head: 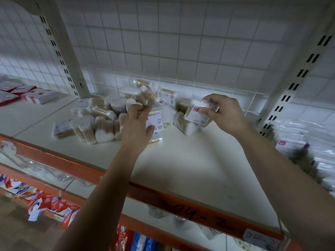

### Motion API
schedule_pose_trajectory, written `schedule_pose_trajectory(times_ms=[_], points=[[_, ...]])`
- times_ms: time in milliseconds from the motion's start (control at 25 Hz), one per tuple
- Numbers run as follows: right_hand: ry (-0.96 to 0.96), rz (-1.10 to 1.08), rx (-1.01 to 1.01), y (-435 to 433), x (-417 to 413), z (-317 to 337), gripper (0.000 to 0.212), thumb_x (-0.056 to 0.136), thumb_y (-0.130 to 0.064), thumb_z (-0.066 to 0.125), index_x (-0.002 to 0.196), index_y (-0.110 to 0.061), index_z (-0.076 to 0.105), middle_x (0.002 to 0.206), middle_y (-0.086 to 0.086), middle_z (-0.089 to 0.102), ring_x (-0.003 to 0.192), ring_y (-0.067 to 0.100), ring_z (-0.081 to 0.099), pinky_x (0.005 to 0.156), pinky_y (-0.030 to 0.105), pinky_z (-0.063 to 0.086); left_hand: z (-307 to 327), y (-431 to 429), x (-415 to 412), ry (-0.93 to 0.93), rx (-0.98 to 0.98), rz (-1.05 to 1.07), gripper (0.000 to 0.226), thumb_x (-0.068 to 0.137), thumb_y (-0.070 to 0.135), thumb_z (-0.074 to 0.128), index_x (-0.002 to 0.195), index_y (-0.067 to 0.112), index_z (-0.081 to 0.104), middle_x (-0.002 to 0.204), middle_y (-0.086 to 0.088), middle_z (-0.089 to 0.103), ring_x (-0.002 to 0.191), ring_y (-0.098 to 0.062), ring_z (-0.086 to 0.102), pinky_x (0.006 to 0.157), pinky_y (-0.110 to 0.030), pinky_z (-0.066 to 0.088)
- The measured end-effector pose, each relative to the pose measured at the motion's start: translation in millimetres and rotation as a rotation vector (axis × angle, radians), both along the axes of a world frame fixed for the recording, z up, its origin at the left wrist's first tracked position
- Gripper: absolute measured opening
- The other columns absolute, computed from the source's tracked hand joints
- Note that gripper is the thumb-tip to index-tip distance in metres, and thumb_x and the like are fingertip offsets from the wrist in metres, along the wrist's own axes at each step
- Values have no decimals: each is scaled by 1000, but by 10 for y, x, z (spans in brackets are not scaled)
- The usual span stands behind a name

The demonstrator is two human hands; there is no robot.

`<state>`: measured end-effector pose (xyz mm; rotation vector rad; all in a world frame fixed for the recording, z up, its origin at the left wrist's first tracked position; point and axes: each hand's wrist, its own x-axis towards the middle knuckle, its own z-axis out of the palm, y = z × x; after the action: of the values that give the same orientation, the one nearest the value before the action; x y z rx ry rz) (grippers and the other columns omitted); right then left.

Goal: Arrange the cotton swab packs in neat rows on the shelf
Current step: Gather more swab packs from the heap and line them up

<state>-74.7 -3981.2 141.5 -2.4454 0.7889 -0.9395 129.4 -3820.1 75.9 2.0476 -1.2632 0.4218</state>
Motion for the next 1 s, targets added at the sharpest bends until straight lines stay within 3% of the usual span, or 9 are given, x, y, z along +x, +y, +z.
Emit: schedule_pose_trajectory(times_ms=[120,280,400,520,680,840,1000], points=[[105,-18,35,-28,-206,36,23,81,-29,73,100,-16,68,91,-5,65,84,14,56,66,20,37,55,-50,-93,-1,-73,-47,39,78,14,76,115,9,66,118,-15,48,102,-26,54,89,-33,45],[142,-81,60,-93,-593,120,26,77,-26,77,99,-13,70,90,-6,62,83,14,56,67,15,39,107,-247,-383,6,-167,-243,22,81,10,69,103,4,67,116,-15,55,109,-25,53,97,-30,39],[168,-146,40,-168,-932,190,24,75,-24,78,95,-14,70,92,-3,65,81,12,56,63,4,35,169,-420,-693,16,-206,-329,21,82,13,65,102,7,66,106,-9,65,101,-28,55,91,-29,37],[220,-205,39,-224,-1315,259,26,73,-29,80,92,-14,69,88,-5,65,73,11,57,62,4,37,195,-581,-1098,88,-219,-438,22,85,16,63,105,10,63,103,-7,65,96,-25,55,83,-34,41],[332,-218,82,-234,-1748,296,28,74,-29,79,96,-17,68,91,-7,61,78,14,58,71,20,41,185,-743,-1606,206,-187,-602,32,88,19,61,119,11,59,115,-3,62,107,-17,53,90,-25,40],[463,-180,9,-313,-1999,171,28,75,-28,78,99,-15,68,89,-6,60,82,13,53,65,7,33,128,-861,-1906,209,-122,-678,35,88,20,60,122,11,58,114,-2,59,107,-19,55,92,-29,42],[484,-183,71,-369,-2118,116,27,72,-29,81,93,-20,67,83,-9,59,79,11,53,63,14,37,136,-937,-2052,159,-62,-685,29,87,15,65,116,12,64,109,1,58,102,-11,52,89,-8,33]])
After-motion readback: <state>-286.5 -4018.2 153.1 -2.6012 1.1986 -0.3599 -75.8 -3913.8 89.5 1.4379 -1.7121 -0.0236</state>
